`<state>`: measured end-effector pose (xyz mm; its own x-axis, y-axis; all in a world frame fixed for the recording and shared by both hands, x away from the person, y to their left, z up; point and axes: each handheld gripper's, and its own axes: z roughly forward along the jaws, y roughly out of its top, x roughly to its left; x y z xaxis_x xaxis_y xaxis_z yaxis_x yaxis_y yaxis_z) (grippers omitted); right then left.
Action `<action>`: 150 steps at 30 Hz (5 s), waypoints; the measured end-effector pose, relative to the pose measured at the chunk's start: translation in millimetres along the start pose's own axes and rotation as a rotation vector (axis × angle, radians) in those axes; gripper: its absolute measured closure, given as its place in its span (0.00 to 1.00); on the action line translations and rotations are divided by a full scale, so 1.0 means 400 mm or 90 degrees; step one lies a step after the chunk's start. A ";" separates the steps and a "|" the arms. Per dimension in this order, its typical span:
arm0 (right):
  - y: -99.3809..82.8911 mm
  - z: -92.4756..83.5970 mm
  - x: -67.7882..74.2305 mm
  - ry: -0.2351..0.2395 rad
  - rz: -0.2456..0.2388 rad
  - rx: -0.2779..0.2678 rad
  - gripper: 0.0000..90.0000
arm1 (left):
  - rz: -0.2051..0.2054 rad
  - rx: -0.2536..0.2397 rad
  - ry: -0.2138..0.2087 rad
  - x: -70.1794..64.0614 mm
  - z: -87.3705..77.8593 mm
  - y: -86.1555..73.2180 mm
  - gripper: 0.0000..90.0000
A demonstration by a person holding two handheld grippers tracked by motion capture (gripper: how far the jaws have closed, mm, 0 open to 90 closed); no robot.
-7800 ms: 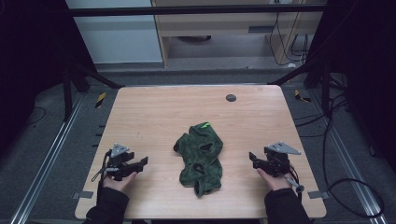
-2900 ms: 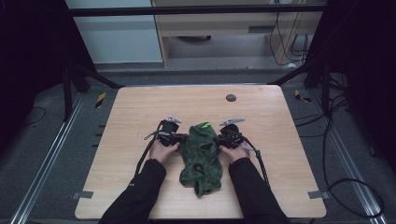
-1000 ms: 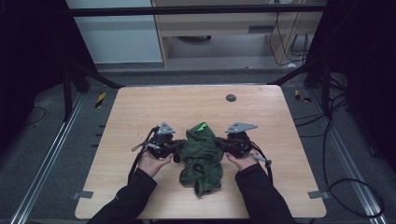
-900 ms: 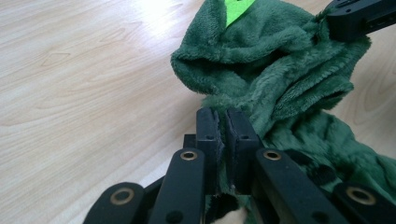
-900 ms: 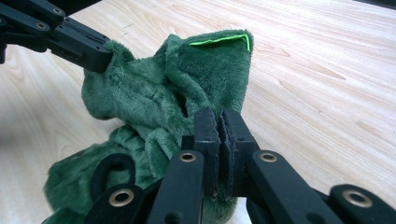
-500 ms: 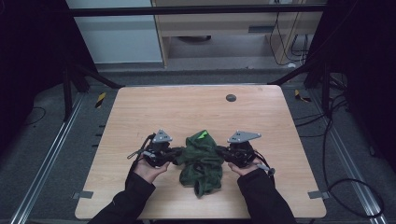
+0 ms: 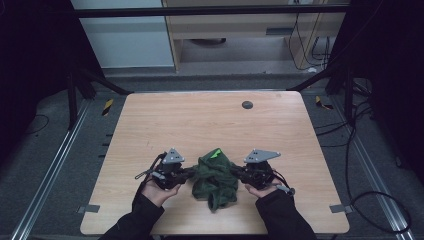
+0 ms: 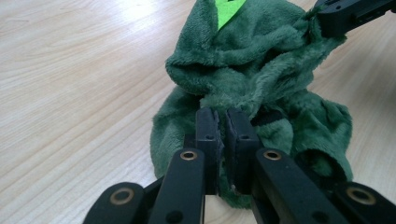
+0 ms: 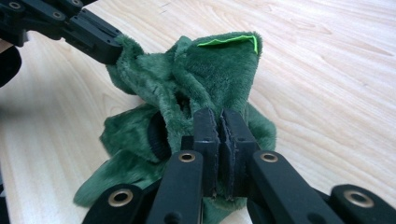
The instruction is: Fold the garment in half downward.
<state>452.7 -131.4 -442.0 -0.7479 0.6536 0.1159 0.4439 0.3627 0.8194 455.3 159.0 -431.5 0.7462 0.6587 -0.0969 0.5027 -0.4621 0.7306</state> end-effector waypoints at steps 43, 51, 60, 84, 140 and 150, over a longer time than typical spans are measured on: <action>-0.112 0.000 0.041 0.028 0.042 0.069 0.93 | 0.022 0.091 -0.023 -0.062 0.034 -0.094 0.94; -0.106 -0.004 0.041 0.031 0.041 0.063 0.91 | 0.014 0.075 -0.016 -0.062 0.024 -0.088 0.88; -0.088 -0.038 0.029 0.022 0.053 0.032 0.88 | 0.005 0.040 0.001 -0.045 -0.024 -0.069 0.85; -0.011 -0.010 -0.038 -0.025 0.061 0.000 1.00 | -0.018 -0.004 0.059 0.033 -0.003 0.009 1.00; -0.040 -0.015 0.052 0.041 0.044 -0.007 0.99 | 0.010 0.019 -0.032 -0.055 -0.010 -0.043 0.99; -0.045 0.018 0.073 0.062 0.032 0.020 0.99 | 0.058 0.057 -0.045 -0.096 0.025 -0.052 0.99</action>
<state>426.6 -114.1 -457.4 -0.7675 0.6049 0.2121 0.4968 0.3522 0.7932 420.7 137.2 -449.7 0.8175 0.5700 -0.0827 0.4664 -0.5710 0.6756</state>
